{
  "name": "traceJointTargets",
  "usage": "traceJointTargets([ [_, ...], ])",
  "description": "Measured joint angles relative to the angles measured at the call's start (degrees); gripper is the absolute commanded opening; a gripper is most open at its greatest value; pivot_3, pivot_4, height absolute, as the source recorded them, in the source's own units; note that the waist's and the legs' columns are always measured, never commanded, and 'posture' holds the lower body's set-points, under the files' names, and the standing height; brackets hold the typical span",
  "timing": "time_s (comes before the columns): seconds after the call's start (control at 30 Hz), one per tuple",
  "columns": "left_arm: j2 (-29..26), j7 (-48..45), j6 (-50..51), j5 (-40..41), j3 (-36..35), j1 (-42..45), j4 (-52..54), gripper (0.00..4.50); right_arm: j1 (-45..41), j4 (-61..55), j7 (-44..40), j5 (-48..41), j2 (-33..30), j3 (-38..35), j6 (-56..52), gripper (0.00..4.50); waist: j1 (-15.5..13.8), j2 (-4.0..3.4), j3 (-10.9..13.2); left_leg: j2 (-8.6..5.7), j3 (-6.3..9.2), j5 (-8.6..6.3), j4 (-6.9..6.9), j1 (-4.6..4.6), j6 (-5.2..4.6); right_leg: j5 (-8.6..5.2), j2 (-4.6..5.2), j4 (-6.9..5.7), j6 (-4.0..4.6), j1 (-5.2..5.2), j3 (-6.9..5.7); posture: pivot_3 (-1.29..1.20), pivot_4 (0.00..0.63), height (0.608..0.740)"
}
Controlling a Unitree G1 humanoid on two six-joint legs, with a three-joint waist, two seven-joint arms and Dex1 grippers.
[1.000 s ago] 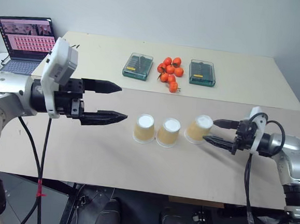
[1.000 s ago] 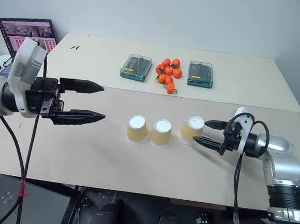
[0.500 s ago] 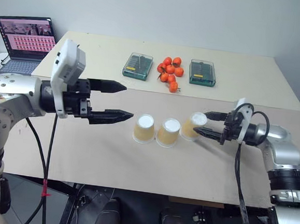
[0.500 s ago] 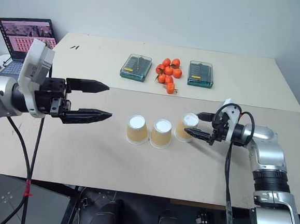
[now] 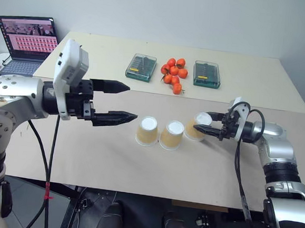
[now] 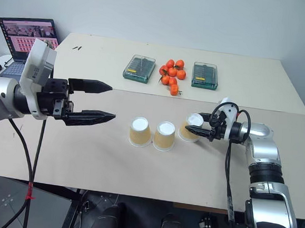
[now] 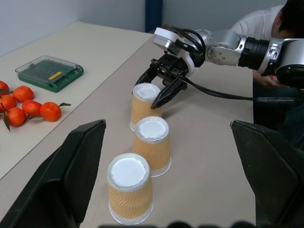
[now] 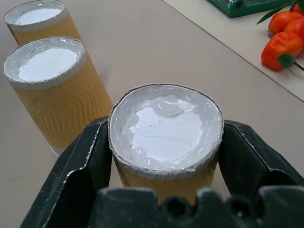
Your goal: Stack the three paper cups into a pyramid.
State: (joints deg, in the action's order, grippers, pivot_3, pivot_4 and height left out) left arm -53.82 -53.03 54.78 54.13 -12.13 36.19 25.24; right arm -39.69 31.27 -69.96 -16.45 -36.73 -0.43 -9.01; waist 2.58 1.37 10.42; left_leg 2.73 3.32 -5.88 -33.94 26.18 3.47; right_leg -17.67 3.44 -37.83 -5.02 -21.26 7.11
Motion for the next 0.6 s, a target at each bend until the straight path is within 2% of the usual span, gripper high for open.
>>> traceJointTargets([
  [0.1,-0.28,-0.21,-0.09,0.06,-0.38,-0.57,0.11,4.50,-0.66,-0.60,0.22,0.60,-0.97,0.06,-0.65,3.45,0.00,-0.01,0.01,0.00,0.00,0.00,0.00,0.00,0.00,0.00,0.00,0.00,0.00,0.00,0.00,0.00,0.150,0.732],
  [0.2,-2.04,-1.93,-1.89,-0.86,-1.32,-4.32,0.36,4.50,-7.58,-3.16,2.35,2.02,-2.21,0.46,-5.69,3.45,0.77,-0.37,0.35,0.00,-0.10,0.02,0.00,0.00,0.03,0.01,0.01,-0.15,0.02,-0.15,0.11,0.00,0.150,0.732],
  [0.33,-2.24,-2.72,-4.16,-2.11,-2.46,-8.21,0.87,4.50,-16.32,-7.34,2.32,1.93,-3.14,0.73,-10.98,3.45,1.11,-0.37,0.36,0.07,-0.04,0.01,0.14,0.00,0.03,-0.10,-0.03,-0.20,0.18,-0.20,0.01,0.00,0.150,0.732],
  [0.5,2.51,0.04,-6.94,-3.12,-1.46,-15.74,5.34,4.50,-23.00,-13.74,-1.62,-0.70,-1.82,4.63,-21.87,3.45,1.06,-0.31,0.40,0.06,-0.05,-0.02,0.14,0.11,0.06,-0.15,-0.01,-0.21,0.22,-0.29,-0.01,0.00,0.150,0.732],
  [0.6,4.01,1.40,-8.54,-3.95,-0.31,-16.90,6.59,4.50,-25.56,-18.00,-2.93,-3.09,-0.45,6.85,-29.55,3.45,0.76,-0.28,0.41,0.06,-0.02,-0.02,0.10,0.12,0.06,-0.15,-0.01,-0.25,0.22,-0.31,-0.03,0.00,0.150,0.732],
])
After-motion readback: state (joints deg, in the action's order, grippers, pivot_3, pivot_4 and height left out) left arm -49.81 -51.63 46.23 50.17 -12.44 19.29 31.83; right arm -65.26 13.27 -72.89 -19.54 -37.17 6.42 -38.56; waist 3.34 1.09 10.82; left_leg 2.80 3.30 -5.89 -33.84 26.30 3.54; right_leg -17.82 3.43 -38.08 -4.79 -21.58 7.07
